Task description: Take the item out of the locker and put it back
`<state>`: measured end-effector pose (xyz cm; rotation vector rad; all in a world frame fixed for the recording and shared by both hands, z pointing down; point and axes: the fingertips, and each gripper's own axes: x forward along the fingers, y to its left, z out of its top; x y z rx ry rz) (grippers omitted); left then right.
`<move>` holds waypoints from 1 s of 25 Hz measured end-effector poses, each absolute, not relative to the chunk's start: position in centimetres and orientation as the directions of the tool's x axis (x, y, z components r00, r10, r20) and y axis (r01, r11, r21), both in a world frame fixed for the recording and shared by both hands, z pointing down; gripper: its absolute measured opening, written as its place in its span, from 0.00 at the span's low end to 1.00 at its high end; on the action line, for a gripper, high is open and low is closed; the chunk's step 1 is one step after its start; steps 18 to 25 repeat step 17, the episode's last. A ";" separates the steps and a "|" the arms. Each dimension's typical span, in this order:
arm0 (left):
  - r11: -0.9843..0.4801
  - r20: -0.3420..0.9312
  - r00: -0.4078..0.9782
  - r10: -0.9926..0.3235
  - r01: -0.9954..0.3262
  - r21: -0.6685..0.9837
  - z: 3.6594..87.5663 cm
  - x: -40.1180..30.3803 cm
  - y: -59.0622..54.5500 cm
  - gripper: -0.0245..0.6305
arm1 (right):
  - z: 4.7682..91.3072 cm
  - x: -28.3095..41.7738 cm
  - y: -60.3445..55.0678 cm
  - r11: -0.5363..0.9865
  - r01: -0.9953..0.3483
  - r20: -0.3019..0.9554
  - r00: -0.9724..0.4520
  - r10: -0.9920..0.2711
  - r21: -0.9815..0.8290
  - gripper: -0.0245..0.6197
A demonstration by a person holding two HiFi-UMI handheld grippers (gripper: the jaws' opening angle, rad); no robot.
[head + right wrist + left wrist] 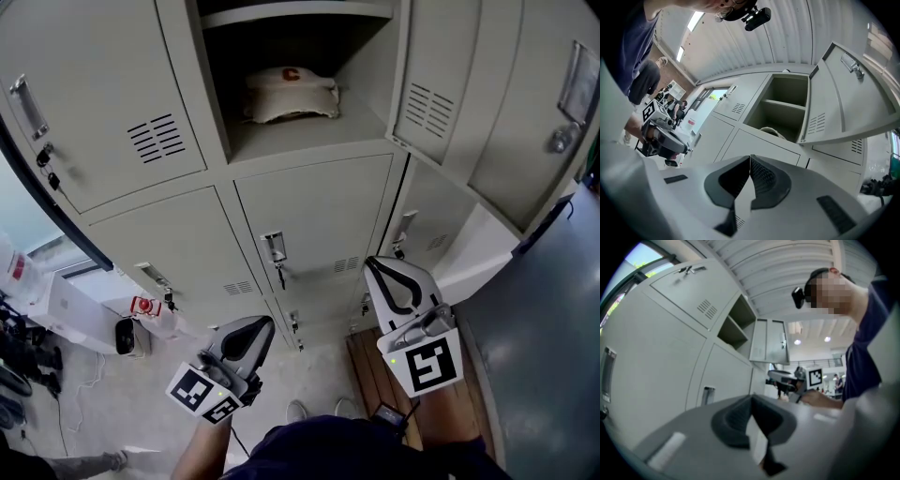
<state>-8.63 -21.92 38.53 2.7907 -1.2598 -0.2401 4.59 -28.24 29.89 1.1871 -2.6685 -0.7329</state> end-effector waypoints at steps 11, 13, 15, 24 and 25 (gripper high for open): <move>-0.653 -0.106 0.645 -0.757 -0.747 0.121 38.5 -7.2 -23.0 0.04 | 30.9 5.3 -29.2 0.603 -0.632 -0.042 -0.707 -0.706 0.487 0.05; -0.654 -0.106 0.646 -0.756 -0.747 0.118 38.4 -7.0 -23.1 0.04 | 30.9 5.3 -29.2 0.606 -0.629 -0.043 -0.710 -0.703 0.488 0.05; -0.654 -0.107 0.646 -0.756 -0.747 0.116 38.3 -6.8 -23.1 0.04 | 30.9 5.3 -29.2 0.608 -0.621 -0.033 -0.713 -0.701 0.495 0.05; -0.654 -0.107 0.645 -0.756 -0.748 0.114 38.2 -6.7 -23.1 0.04 | 30.9 5.3 -29.3 0.610 -0.613 -0.026 -0.716 -0.698 0.501 0.05; -0.654 -0.107 0.645 -0.756 -0.748 0.114 38.2 -6.7 -23.1 0.04 | 30.9 5.3 -29.3 0.610 -0.613 -0.026 -0.716 -0.698 0.501 0.05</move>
